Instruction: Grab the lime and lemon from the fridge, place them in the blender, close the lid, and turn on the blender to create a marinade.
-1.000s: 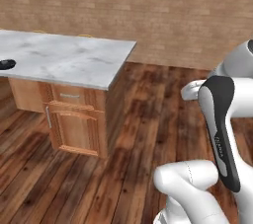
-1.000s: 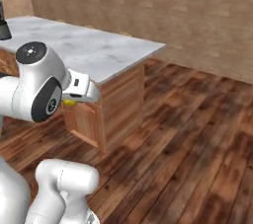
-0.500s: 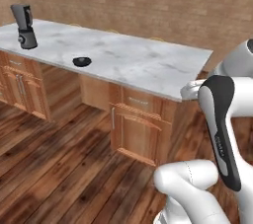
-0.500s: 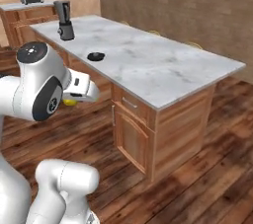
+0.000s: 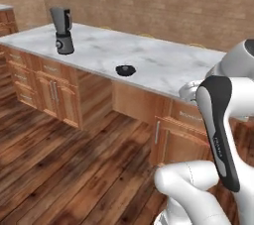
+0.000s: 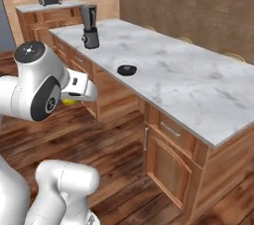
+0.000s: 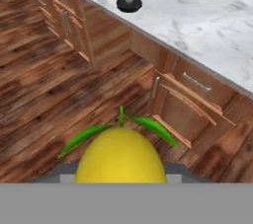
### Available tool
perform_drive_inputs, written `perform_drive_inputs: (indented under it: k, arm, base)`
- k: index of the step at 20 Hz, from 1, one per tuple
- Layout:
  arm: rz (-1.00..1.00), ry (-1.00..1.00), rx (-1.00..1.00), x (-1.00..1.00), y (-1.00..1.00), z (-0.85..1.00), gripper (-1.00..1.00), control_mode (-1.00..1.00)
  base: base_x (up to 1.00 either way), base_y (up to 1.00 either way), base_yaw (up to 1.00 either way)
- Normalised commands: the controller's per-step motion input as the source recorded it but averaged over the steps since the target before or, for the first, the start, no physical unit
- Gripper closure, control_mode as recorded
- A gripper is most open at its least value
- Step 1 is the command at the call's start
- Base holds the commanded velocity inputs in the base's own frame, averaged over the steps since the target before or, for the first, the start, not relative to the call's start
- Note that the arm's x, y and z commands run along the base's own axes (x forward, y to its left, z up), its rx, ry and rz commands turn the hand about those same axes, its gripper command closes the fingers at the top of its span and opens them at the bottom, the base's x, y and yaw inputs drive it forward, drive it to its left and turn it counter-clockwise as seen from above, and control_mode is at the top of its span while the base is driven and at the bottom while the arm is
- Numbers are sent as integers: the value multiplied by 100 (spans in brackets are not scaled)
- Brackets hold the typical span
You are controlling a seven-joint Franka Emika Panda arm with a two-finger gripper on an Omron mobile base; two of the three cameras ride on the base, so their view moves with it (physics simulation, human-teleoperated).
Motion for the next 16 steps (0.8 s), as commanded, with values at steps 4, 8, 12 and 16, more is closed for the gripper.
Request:
perform_drive_inputs:
  k: [4,8,12,16]
  arm:
    - [0,0,0,0,0,0,100,100]
    - [0,0,0,0,0,0,100,100]
    - [0,0,0,0,0,0,100,100]
    - [0,0,0,0,0,0,100,100]
  base:
    - [100,100,1]
    - [100,100,2]
    - [100,97,0]
    - [100,76,0]
